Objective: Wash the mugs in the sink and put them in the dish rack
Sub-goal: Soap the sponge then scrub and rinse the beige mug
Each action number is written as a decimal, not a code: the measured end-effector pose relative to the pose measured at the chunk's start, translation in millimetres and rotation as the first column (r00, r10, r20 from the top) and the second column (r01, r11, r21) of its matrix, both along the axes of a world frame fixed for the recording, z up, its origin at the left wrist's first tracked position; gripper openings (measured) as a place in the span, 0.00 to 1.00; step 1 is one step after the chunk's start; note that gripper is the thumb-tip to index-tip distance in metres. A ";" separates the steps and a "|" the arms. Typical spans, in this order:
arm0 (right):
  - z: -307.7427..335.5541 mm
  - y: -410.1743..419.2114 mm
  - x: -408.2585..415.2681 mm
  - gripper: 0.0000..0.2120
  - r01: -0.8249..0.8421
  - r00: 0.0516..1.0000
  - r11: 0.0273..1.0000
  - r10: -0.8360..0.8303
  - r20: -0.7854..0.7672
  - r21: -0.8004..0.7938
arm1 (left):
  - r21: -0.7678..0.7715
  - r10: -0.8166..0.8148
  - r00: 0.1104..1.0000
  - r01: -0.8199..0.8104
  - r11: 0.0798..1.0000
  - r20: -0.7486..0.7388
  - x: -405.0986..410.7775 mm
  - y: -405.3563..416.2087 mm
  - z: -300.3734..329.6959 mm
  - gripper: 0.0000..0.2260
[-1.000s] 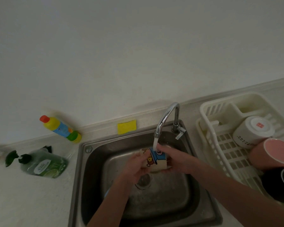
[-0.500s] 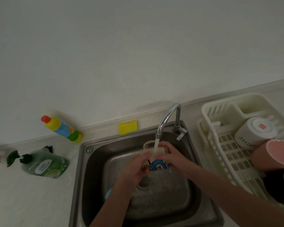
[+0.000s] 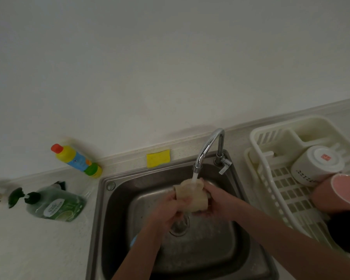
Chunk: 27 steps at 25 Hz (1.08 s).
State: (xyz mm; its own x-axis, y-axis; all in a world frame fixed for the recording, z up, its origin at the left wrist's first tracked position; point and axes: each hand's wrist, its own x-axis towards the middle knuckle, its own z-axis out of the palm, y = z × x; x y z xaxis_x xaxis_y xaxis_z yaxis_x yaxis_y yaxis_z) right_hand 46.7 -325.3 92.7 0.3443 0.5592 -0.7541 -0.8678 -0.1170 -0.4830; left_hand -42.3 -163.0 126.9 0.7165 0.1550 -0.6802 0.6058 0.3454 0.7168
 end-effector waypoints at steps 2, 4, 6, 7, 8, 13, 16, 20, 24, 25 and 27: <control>1.4 -0.1 2.4 0.24 -0.043 0.990 0.997 0.050 0.131 -0.058 | -0.142 0.039 0.999 -0.041 0.989 -0.016 1.6 0.2 7.7 0.16; 5.8 -2.5 4.1 0.20 -0.073 0.969 0.996 0.083 0.232 -0.049 | -0.216 0.051 0.998 -0.060 0.975 -0.046 3.4 2.5 9.9 0.15; 8.5 -3.4 2.2 0.25 -0.071 0.983 0.996 0.078 0.164 -0.045 | -0.114 0.060 0.994 -0.070 0.991 -0.091 3.7 2.8 3.1 0.16; 13.8 -2.7 1.0 0.26 -0.081 0.990 0.995 0.086 0.109 -0.053 | -0.059 0.049 0.994 -0.055 0.997 -0.097 4.0 1.4 -0.8 0.17; 15.4 -2.1 0.0 0.26 -0.092 0.990 0.994 0.099 0.104 -0.062 | -0.027 0.040 0.994 -0.043 0.999 -0.104 3.7 -0.5 -2.7 0.16; 11.5 -2.3 1.2 0.20 -0.099 0.950 0.991 0.122 0.288 -0.093 | -0.031 0.034 0.992 -0.038 0.999 -0.120 8.3 3.5 4.1 0.14; 14.1 -4.5 -2.3 0.21 -0.111 0.955 0.987 0.138 0.263 -0.115 | -0.035 0.041 0.993 -0.045 0.998 -0.108 7.1 -4.1 10.9 0.11; 14.1 0.1 -0.2 0.20 -0.055 0.928 0.995 0.083 0.364 -0.087 | -0.054 0.082 0.995 -0.085 0.995 -0.054 5.6 -6.1 8.3 0.14; 11.9 0.9 -1.6 0.21 -0.091 0.916 0.990 0.126 0.382 -0.108 | -0.045 0.060 0.997 -0.063 0.997 -0.049 1.2 -14.7 16.4 0.11; 10.4 -1.4 -2.5 0.20 -0.091 0.887 0.992 0.121 0.447 -0.087 | -0.039 0.083 0.995 -0.086 0.996 -0.058 1.7 -13.4 17.8 0.12; 9.2 -2.1 -4.5 0.19 -0.074 0.899 0.996 0.088 0.428 -0.049 | -0.018 0.097 0.993 -0.098 0.995 -0.065 2.5 -8.7 14.4 0.15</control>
State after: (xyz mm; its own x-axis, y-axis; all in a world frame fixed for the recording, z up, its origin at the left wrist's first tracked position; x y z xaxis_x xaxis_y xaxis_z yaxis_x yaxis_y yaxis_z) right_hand 42.2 -327.4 101.9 0.5931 0.5781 -0.5604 -0.5637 -0.1988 -0.8017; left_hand -39.8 -171.7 141.4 0.6536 0.2066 -0.7280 0.6129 0.4198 0.6694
